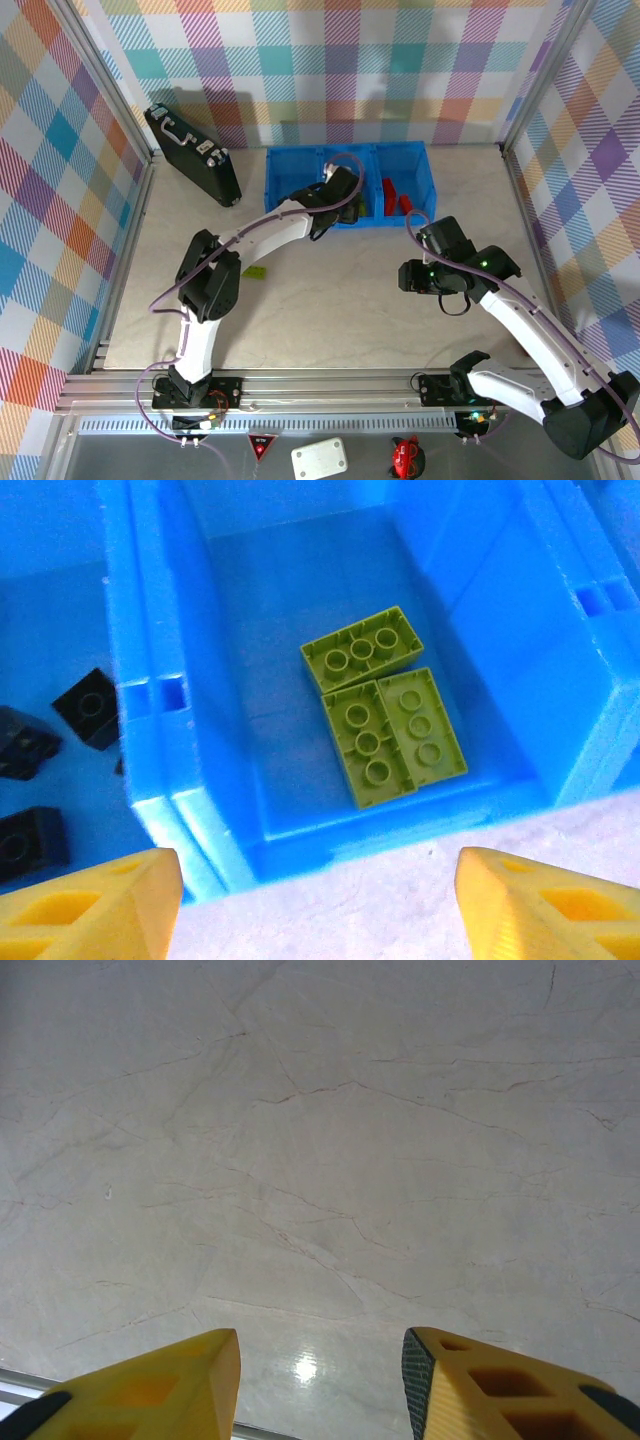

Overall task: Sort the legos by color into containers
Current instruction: Place the lego in the container.

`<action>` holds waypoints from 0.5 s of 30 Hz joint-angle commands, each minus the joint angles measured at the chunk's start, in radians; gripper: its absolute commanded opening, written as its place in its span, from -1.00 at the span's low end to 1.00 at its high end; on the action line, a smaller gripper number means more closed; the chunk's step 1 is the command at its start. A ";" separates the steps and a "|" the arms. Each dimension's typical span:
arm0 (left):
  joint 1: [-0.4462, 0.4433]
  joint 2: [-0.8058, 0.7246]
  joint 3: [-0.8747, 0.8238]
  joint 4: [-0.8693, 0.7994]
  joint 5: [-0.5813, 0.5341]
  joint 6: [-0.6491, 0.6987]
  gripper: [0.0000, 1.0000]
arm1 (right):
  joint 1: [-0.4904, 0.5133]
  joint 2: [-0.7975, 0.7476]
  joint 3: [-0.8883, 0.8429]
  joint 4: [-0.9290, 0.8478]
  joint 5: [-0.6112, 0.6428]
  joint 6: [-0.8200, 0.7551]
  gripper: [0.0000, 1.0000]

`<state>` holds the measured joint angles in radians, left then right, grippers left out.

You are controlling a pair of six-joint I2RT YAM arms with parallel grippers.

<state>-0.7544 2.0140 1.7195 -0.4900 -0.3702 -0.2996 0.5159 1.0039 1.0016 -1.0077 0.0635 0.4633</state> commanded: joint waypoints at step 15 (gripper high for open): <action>0.025 -0.346 -0.373 -0.065 0.011 0.086 0.71 | -0.008 0.062 0.029 0.002 -0.019 0.021 -0.05</action>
<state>-0.7448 1.7332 1.3827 -0.5285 -0.3355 -0.2279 0.5152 1.0599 1.0035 -1.0035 0.0597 0.4744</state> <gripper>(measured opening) 0.852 0.475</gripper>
